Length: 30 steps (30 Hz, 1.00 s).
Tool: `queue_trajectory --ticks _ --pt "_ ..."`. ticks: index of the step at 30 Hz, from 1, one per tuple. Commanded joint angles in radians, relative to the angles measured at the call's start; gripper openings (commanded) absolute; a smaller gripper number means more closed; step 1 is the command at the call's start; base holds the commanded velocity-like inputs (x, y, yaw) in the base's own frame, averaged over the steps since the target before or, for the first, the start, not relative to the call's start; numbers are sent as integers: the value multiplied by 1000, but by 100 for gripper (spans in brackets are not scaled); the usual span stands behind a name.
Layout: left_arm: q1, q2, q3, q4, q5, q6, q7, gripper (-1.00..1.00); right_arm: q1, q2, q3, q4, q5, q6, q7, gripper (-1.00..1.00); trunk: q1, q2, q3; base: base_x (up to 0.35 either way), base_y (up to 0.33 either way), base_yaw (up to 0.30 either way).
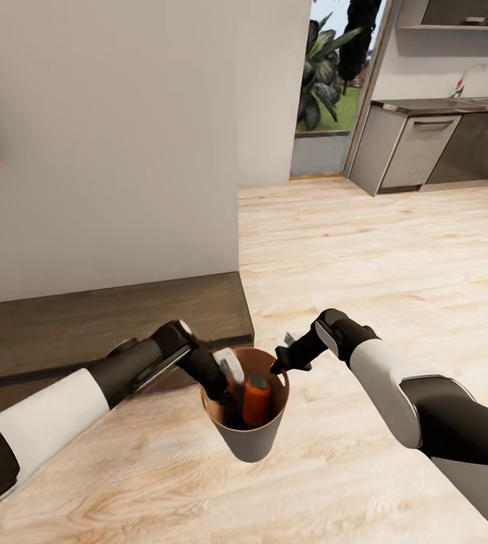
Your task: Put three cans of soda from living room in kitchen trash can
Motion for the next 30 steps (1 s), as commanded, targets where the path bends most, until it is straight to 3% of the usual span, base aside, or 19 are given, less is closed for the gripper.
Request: queue_trajectory --ticks 1,2,3,5,7,10,11,12,13,14,16,17,20,21,22,23,27,30 --pt "6 71 59 -60 4 0 -30 100 0 0 -19 -1 -37 12 4 -100 0 0 0 0 0 0" --pt "10 101 87 -86 5 0 -43 100 0 -1 -18 -1 -36 12 4 -100 0 0 0 0 0 0" --pt "26 153 148 -134 5 -1 -67 100 0 -1 -18 -1 -36 12 4 -100 0 0 0 0 0 0" --pt "52 191 223 -180 6 -1 -84 100 1 -4 -18 -1 -35 12 4 -100 0 0 0 0 0 0" --pt "110 232 415 -269 6 1 -104 100 4 -23 -18 -2 -31 12 4 -100 0 0 0 0 0 0" --pt "157 246 559 -342 6 4 -115 100 5 -42 -17 -3 -32 12 4 -100 0 0 0 0 0 0" --pt "194 251 649 -383 6 5 -135 100 6 -52 -17 -4 -33 12 4 -100 0 0 0 0 0 0" --pt "213 252 694 -398 6 4 -148 100 6 -57 -17 -4 -33 12 4 -100 0 0 0 0 0 0" --pt "254 254 788 -419 5 2 -176 100 6 -65 -17 -4 -32 12 5 -100 0 0 0 0 0 0" --pt "360 252 970 -436 -3 -22 -200 100 9 -81 -17 -6 -30 12 6 -100 0 0 0 0 0 0" --pt "428 250 1048 -435 -11 -62 -187 100 14 -92 -17 -6 -29 12 2 -100 0 0 0 0 0 0" --pt "506 245 1109 -428 -23 -118 -140 100 25 -104 -17 -7 -29 12 -1 -100 0 0 0 0 0 0" --pt "640 212 1168 -362 -34 -246 -2 100 55 -121 -16 -13 -28 6 -4 -100 0 0 0 0 0 0" --pt "707 185 1189 -281 -38 -364 100 100 83 -127 -13 -24 -27 -25 -6 -100 0 0 0 0 0 0" --pt "732 173 1196 -239 -40 -423 147 100 99 -130 -11 -30 -26 -40 -6 -100 0 0 0 0 0 0" --pt "780 147 1210 -132 -44 -562 265 100 149 -136 -5 -56 -25 -78 -7 -100 0 0 0 0 0 0" --pt "815 129 1222 -32 -42 -661 367 100 241 -143 -2 -129 -25 -123 -7 -100 0 0 0 0 0 0" --pt "826 124 1223 -1 -39 -691 364 100 288 -145 -1 -179 -26 -141 -7 -100 0 0 0 0 0 0"
